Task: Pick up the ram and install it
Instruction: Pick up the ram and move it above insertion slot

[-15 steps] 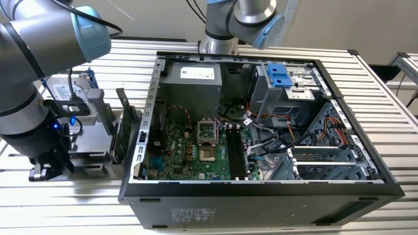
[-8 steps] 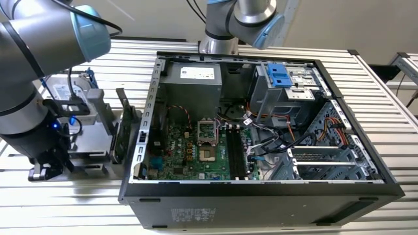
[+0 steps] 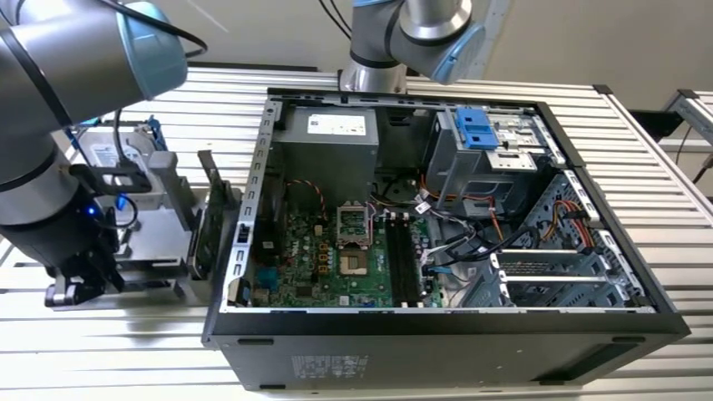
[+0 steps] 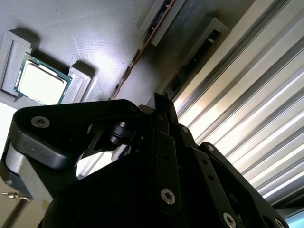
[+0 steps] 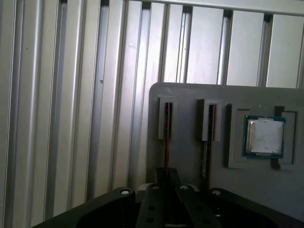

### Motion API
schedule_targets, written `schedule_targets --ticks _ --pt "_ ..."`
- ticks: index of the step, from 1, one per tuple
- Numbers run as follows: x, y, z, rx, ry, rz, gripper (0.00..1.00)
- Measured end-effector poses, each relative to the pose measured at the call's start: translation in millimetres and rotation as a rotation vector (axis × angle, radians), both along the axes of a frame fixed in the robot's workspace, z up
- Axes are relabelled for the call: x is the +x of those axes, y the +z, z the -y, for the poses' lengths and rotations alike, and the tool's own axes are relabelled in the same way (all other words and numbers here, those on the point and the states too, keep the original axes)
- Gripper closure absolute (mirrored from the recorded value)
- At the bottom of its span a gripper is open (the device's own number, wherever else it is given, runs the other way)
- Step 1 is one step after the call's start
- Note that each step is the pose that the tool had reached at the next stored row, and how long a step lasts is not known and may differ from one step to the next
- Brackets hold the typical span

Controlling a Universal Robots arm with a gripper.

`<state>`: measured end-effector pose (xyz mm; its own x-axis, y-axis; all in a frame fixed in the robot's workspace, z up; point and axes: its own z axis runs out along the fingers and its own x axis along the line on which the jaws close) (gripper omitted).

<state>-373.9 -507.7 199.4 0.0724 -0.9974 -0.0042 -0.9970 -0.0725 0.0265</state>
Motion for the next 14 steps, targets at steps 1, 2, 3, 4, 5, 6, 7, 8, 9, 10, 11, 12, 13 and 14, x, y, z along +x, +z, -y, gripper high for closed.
schedule_targets --ticks 1,2,3,4,5,6,7,8,9,10,11,12,13,14 --pt "0.0 0.6 0.0 0.0000 0.000 0.0000 1.00" --pt "0.0 1.3 0.0 0.0001 0.000 0.0001 1.00" --pt "0.0 2.0 0.0 0.0000 0.000 0.0000 1.00" --pt "0.0 2.7 0.0 0.0000 0.000 0.0000 1.00" --pt "-0.1 3.5 0.0 0.0000 0.000 0.0000 1.00" --pt "0.0 4.4 0.0 0.0000 0.000 0.0000 1.00" --pt "0.0 5.2 0.0 0.0000 0.000 0.0000 1.00" --pt "0.0 6.0 0.0 0.0001 0.000 0.0000 1.00" --pt "0.0 6.7 0.0 0.0000 0.000 0.0001 1.00" --pt "0.0 7.4 0.0 0.0000 0.000 0.0001 1.00" --pt "-0.1 8.0 0.0 0.0000 0.000 0.0001 1.00" --pt "0.0 8.8 0.0 0.0000 0.000 0.0000 1.00" --pt "0.0 9.4 0.0 0.0000 0.000 0.0000 1.00" --pt "0.0 10.0 0.0 0.0001 0.000 0.0001 1.00"
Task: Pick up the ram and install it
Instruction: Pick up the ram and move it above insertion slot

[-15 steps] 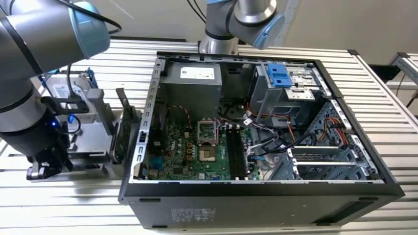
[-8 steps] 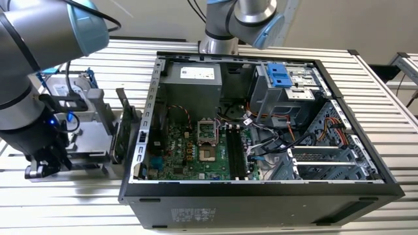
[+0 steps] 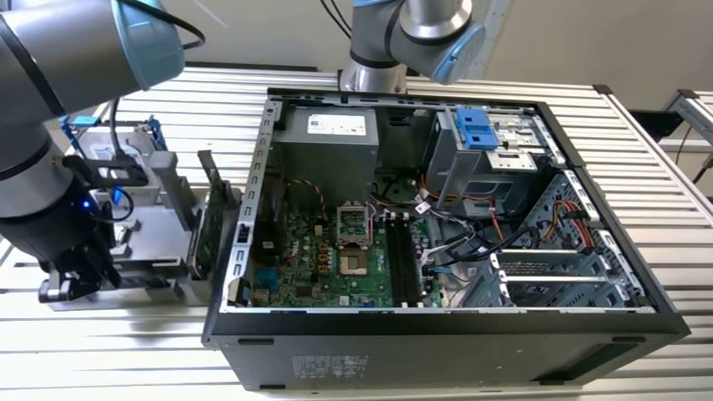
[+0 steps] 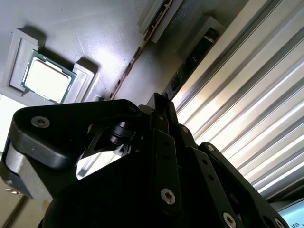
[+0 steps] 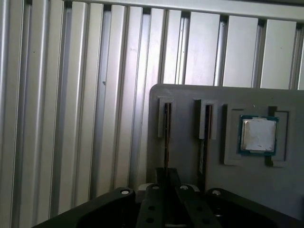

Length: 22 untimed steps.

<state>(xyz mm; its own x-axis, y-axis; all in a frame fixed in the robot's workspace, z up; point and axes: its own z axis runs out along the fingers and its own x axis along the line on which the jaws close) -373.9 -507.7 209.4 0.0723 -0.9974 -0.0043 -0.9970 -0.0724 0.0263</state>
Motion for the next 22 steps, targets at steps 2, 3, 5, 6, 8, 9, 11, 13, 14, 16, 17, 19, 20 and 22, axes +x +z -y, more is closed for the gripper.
schedule_targets --ticks 2,3,5,6,8,9,11,13,14,16,17,19,20,22 --pt "0.0 1.3 0.0 -0.0001 0.000 -0.0001 1.00" --pt "0.0 1.9 0.0 -0.0001 0.000 -0.0001 1.00" --pt "0.0 2.9 0.0 0.0000 0.000 0.0000 1.00" --pt "0.0 3.5 0.0 -0.0001 0.000 -0.0001 1.00" --pt "0.0 4.5 0.0 0.0000 0.000 0.0000 1.00" --pt "0.0 5.0 0.0 -0.0001 0.000 -0.0001 1.00" --pt "0.0 5.7 0.0 0.0000 0.000 0.0000 1.00" --pt "0.0 6.4 0.0 0.0000 0.000 -0.0001 1.00" --pt "0.0 6.7 0.0 0.0000 0.000 0.0000 1.00" --pt "0.0 7.3 0.0 -0.0001 0.000 -0.0001 1.00" --pt "0.0 7.6 0.0 -0.0001 0.000 -0.0001 1.00" --pt "0.0 8.1 0.0 -0.0001 0.000 -0.0001 1.00" --pt "0.0 8.4 0.0 0.0000 0.000 -0.0001 1.00" --pt "0.0 8.9 0.0 0.0000 0.000 0.0000 1.00"
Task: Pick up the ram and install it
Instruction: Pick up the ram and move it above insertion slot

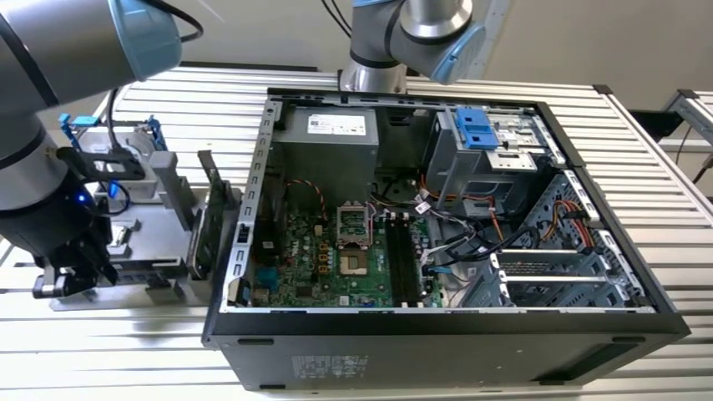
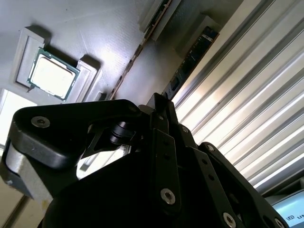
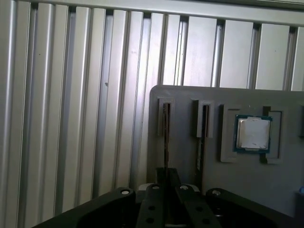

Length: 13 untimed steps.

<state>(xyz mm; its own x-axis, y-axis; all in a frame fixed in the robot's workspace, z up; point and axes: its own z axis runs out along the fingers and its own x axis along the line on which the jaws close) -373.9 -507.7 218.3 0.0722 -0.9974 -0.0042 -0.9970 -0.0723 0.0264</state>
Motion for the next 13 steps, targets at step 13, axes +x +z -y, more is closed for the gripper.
schedule_targets --ticks 13 --pt "0.0 4.5 0.0 0.0030 -0.011 -0.0001 1.00"
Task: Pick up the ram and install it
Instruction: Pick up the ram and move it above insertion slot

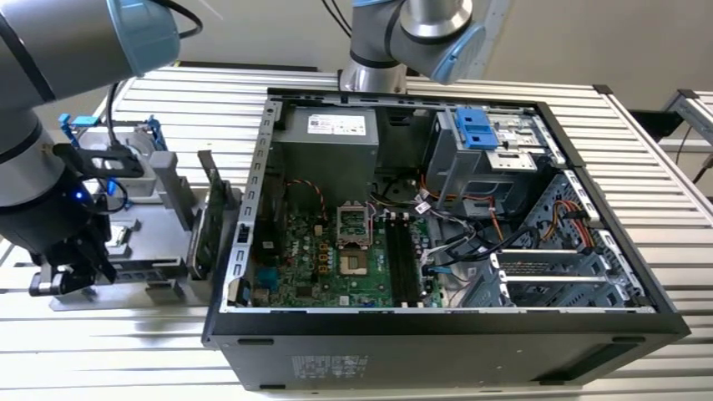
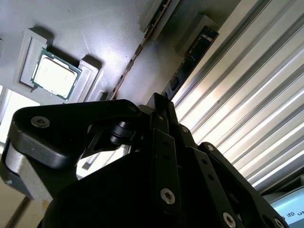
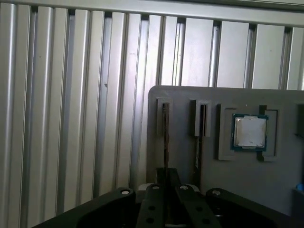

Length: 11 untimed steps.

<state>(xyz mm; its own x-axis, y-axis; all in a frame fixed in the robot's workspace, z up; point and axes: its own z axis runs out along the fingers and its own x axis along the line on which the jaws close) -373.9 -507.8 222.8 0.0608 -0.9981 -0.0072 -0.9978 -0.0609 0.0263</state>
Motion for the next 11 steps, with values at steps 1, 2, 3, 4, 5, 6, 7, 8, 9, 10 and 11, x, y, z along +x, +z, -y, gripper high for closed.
schedule_targets --ticks 1,2,3,4,5,6,7,8,9,10,11 --pt "0.0 0.7 0.0 0.0001 0.000 0.0000 1.00" --pt "0.0 1.4 0.0 0.0003 -0.001 0.0000 1.00" --pt "0.0 2.0 0.0 0.0005 -0.002 0.0000 1.00" --pt "0.0 2.8 0.0 0.0007 -0.002 0.0000 1.00" --pt "0.0 3.4 0.0 0.0009 -0.003 0.0000 1.00" --pt "0.0 4.0 0.0 0.0012 -0.004 0.0000 1.00" --pt "0.0 4.5 0.0 0.0014 -0.005 0.0001 1.00" --pt "0.1 4.7 0.0 0.0017 -0.006 0.0003 1.00" --pt "0.0 5.0 0.0 0.0017 -0.006 0.0003 1.00" --pt "0.0 5.2 0.0 0.0016 -0.006 0.0002 1.00" --pt "0.0 5.5 0.0 0.0014 -0.007 0.0000 1.00"
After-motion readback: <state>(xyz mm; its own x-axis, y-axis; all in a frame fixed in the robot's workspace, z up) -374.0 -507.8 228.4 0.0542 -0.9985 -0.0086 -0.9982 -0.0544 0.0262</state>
